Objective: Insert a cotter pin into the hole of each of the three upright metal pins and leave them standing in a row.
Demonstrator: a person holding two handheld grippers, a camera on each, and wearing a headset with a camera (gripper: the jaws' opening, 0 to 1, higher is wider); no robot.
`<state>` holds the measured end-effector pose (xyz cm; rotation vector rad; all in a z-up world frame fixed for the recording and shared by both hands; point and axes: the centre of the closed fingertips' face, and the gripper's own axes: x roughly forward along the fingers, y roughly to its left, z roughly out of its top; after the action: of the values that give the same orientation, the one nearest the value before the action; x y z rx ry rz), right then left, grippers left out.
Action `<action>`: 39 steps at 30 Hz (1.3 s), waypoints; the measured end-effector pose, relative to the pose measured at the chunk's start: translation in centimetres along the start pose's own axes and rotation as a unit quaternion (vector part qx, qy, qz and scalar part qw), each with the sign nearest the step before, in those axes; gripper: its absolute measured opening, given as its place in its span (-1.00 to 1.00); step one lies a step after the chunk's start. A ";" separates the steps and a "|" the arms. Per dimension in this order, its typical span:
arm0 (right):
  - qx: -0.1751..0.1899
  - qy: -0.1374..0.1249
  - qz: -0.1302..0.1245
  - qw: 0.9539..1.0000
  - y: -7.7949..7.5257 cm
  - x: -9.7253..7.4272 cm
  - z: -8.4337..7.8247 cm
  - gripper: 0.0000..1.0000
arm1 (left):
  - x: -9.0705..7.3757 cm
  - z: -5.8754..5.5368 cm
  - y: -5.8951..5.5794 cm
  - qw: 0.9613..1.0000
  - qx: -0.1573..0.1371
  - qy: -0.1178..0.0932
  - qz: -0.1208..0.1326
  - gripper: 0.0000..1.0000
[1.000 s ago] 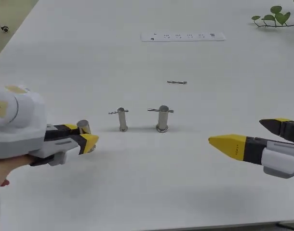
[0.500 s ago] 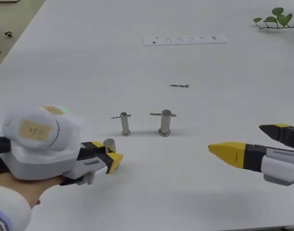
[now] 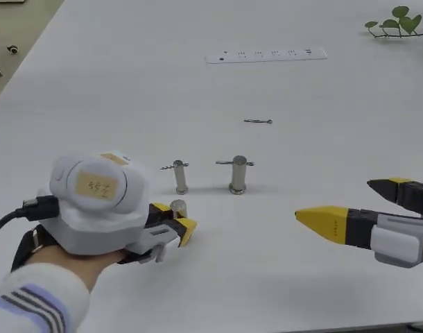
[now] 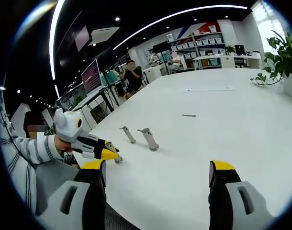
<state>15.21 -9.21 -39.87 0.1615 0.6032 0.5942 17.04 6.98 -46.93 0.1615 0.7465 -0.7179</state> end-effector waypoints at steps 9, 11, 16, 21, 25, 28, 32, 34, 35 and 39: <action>0.000 0.000 -0.003 1.000 -0.3 0.0 0.0 0.75 | 0.1 0.0 0.0 1.000 0.001 -0.002 0.004 -0.81; 0.000 0.000 -0.003 1.000 -0.3 0.1 -0.1 0.75 | 0.0 -0.1 -0.1 1.000 -0.007 -0.004 0.007 -0.81; 0.001 0.002 -0.002 1.000 -0.2 0.2 -0.3 0.74 | 0.0 -0.4 -0.3 1.000 0.008 -0.007 0.014 -0.80; -0.001 0.002 -0.002 1.000 -0.1 0.1 -0.4 0.74 | 0.1 -0.4 -0.4 1.000 0.012 -0.017 0.021 -0.79; 0.001 0.001 -0.002 1.000 -0.1 0.0 -0.5 0.74 | 0.1 -0.5 -0.3 0.999 -0.009 -0.023 0.025 -0.78; 0.001 0.001 -0.003 1.000 -0.1 -0.1 -0.5 0.74 | 0.1 -0.7 -0.3 1.000 0.003 -0.017 0.024 -0.78; 0.001 0.000 -0.005 1.000 -0.2 -0.2 -0.4 0.74 | -0.5 0.0 -0.5 0.999 -0.010 -0.033 0.008 -0.64; 0.001 0.000 -0.006 1.000 -0.3 -0.2 -0.5 0.74 | -1.0 0.4 -0.3 0.999 -0.006 -0.036 0.004 -0.44; 0.000 0.001 -0.006 1.000 -0.3 -0.3 -0.5 0.74 | -1.2 0.6 -0.3 0.999 -0.001 -0.037 0.003 -0.39; 0.000 0.005 -0.014 1.000 -0.9 -0.5 -0.7 0.74 | -2.3 1.6 -0.2 0.999 0.010 -0.050 -0.019 -0.33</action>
<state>14.92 -10.20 -40.44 0.1495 0.6139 0.5690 16.70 7.47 -44.20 0.1297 0.6489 -0.7652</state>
